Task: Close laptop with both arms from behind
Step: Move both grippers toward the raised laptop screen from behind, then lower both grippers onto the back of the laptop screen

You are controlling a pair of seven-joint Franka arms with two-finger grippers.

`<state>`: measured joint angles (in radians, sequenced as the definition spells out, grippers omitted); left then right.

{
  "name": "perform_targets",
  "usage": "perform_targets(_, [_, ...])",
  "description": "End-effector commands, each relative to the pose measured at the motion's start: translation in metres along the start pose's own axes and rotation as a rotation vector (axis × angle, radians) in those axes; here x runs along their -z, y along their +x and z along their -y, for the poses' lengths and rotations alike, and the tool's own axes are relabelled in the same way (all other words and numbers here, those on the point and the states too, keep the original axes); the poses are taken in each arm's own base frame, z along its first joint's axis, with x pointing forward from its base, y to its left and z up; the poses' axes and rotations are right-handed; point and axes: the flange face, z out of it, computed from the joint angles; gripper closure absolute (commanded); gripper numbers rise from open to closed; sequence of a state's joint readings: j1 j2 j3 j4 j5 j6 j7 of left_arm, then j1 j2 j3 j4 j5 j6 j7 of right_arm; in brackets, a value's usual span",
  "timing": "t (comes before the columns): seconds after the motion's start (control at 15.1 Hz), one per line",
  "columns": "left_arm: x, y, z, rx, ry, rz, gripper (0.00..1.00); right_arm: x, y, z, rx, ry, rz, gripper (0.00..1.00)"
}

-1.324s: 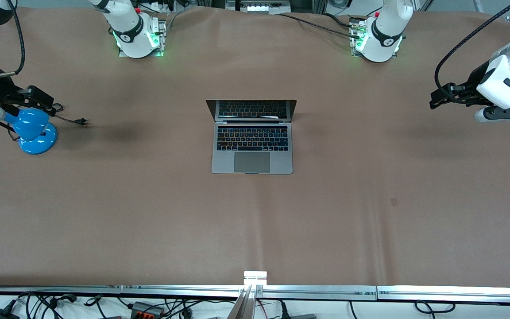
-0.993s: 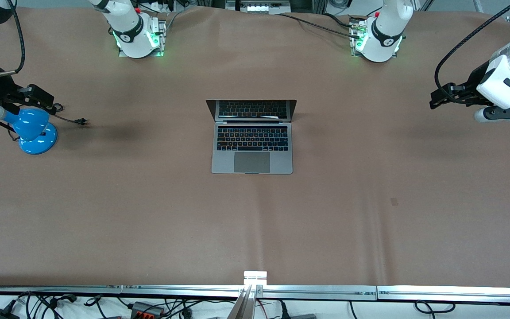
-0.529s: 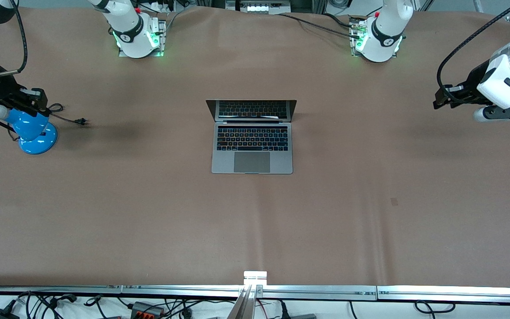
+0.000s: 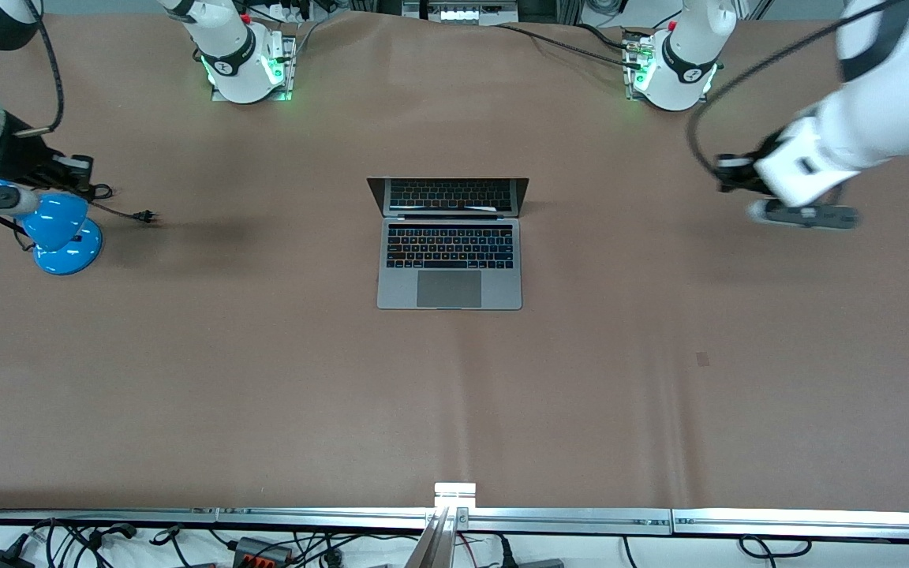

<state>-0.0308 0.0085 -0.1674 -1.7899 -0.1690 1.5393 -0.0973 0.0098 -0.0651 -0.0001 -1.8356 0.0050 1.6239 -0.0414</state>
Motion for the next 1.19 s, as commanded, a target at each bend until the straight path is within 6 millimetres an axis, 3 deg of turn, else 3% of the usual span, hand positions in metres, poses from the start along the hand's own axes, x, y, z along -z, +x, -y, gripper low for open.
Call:
perform_targets(0.0, [-0.033,0.005,-0.041,-0.026,-0.051,0.074,1.0,-0.033,-0.007,0.049,0.073,0.023,0.116,1.0])
perform_targets(0.2, [-0.095,-0.009,-0.095,-0.031,-0.059,0.092,1.0,-0.087,-0.022,0.1,0.118,0.169,0.245,1.0])
perform_targets(0.4, [-0.145,-0.05,-0.142,-0.017,-0.069,0.064,1.0,-0.133,-0.044,0.15,0.159,0.265,0.335,1.0])
perform_targets(0.6, [-0.171,-0.069,-0.181,0.013,-0.099,0.069,1.0,-0.169,-0.07,0.212,0.212,0.326,0.363,1.0])
perform_targets(0.66, [-0.185,-0.076,-0.203,0.014,-0.1,0.067,1.0,-0.176,-0.079,0.233,0.223,0.323,0.367,1.0])
perform_targets(0.86, [-0.218,-0.082,-0.226,0.041,-0.104,0.065,1.0,-0.195,-0.104,0.299,0.217,0.252,0.358,1.0])
perform_targets(0.99, [-0.236,-0.072,-0.23,0.044,-0.13,0.077,1.0,-0.213,-0.11,0.324,0.219,0.226,0.344,1.0])
perform_targets(1.12, [-0.248,-0.057,-0.231,0.055,-0.163,0.048,1.0,-0.225,-0.108,0.337,0.212,0.22,0.31,1.0])
